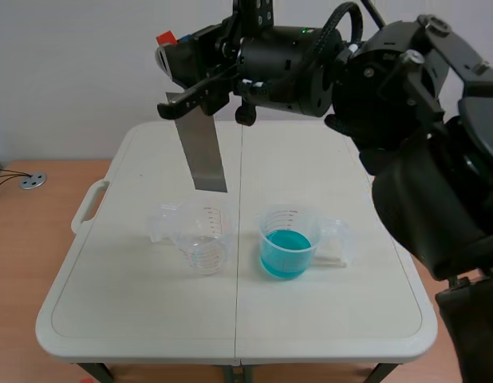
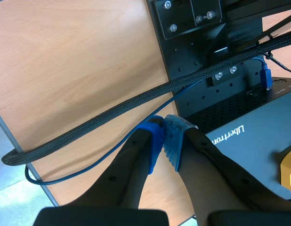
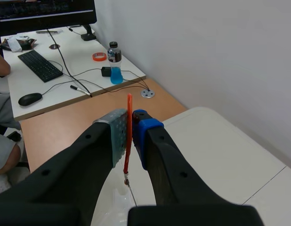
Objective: Hold the metal plate by the orange handle, dip it into the blue solution, take it out and point at it, then put the plate back in the beaker on the left.
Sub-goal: 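Put the plate into the left beaker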
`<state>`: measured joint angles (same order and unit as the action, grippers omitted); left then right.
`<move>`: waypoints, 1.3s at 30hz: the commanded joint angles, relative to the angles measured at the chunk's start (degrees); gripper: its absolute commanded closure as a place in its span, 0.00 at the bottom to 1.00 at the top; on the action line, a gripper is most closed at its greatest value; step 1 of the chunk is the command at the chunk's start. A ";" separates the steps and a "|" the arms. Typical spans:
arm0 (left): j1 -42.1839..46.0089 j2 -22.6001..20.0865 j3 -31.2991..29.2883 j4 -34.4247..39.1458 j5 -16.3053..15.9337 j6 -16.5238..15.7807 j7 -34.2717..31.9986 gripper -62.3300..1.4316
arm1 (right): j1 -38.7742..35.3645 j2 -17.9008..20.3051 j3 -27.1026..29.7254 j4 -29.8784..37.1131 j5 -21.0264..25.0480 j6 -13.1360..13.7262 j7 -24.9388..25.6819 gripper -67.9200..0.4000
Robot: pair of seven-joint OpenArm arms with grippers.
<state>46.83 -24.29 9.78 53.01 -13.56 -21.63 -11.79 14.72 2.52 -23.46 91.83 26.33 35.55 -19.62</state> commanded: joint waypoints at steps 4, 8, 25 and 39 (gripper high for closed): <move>0.61 -0.35 -0.09 0.50 -0.35 -0.37 -0.17 0.93 | 1.46 -1.31 -0.31 -0.28 -0.70 -0.22 1.09 0.98; 0.59 -0.35 -0.09 0.50 -0.35 -0.37 -0.17 0.93 | 1.49 -1.44 -0.61 -0.81 -0.68 -0.22 1.33 0.98; 0.42 -0.35 -0.09 0.11 -0.33 -0.35 -0.11 0.93 | 1.49 -2.21 -0.61 -3.30 -1.16 -0.20 1.53 0.98; -0.37 -0.33 -0.09 -1.75 -0.33 -0.35 0.26 0.93 | 1.46 -2.21 -2.01 -5.66 -1.31 -0.20 1.99 0.98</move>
<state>45.84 -24.29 9.74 50.83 -13.56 -21.61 -11.03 14.72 0.64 -25.58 86.30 24.58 35.57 -18.92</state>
